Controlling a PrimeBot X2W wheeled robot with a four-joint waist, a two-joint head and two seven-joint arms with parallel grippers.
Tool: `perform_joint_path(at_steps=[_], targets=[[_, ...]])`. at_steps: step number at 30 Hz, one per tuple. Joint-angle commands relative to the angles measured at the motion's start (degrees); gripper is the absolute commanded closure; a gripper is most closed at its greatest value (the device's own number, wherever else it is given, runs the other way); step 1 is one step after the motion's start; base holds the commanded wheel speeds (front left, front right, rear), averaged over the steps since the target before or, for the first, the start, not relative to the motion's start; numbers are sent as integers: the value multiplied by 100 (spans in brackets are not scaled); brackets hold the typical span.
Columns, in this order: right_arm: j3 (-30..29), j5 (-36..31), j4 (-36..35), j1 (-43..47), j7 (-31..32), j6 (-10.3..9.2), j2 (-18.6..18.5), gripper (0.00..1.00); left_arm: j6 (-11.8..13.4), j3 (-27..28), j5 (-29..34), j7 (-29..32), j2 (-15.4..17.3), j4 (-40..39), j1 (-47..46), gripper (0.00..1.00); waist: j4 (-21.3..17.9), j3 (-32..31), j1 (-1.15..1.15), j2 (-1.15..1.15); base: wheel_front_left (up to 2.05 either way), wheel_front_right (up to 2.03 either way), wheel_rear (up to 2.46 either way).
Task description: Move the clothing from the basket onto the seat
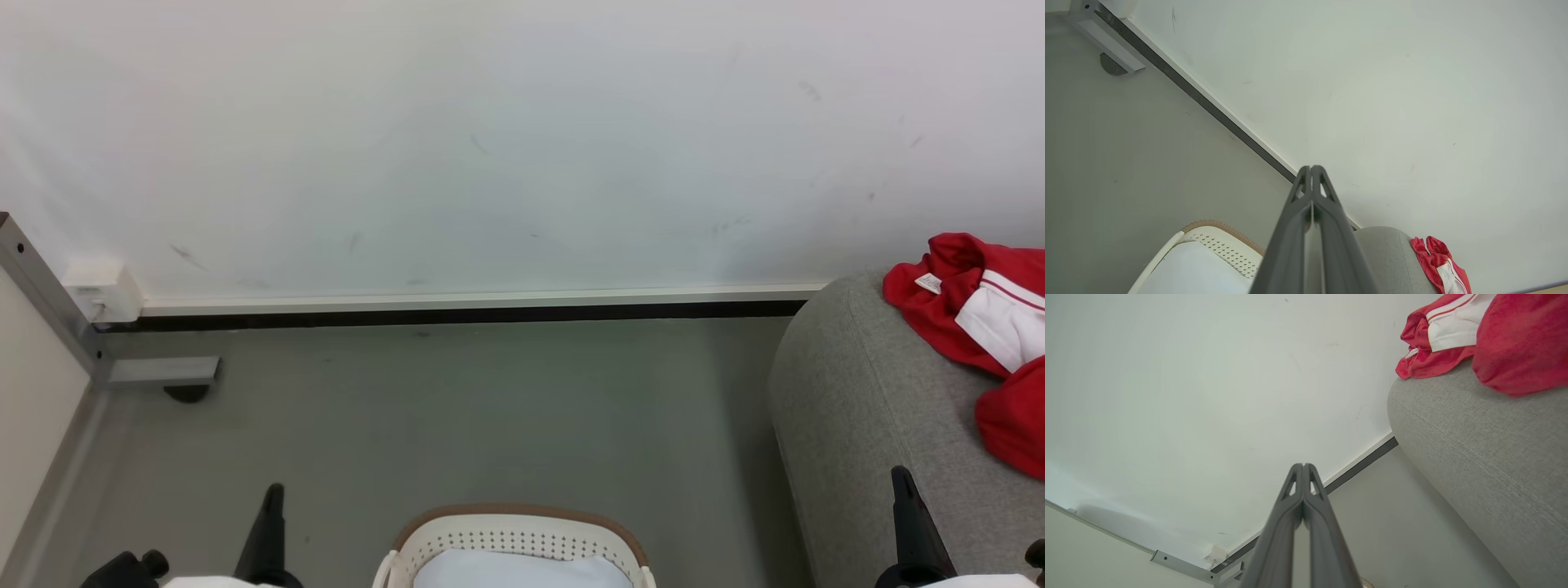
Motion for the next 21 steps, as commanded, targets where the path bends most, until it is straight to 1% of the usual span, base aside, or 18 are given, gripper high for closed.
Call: perform_joint_path(at_steps=[1, 21], targets=[[-58, 238, -45, -167, 54, -4, -49, 100, -39, 70, -254, 63, 18, -34, -150, 100, 2, 4, 0, 0, 0, 0, 0], [-237, 1387, 2, -286, 375, -6, -45, 100, -140, 264, -1396, 393, -53, 8, -278, 100, 13, 35, 0, 0, 0, 0, 0]])
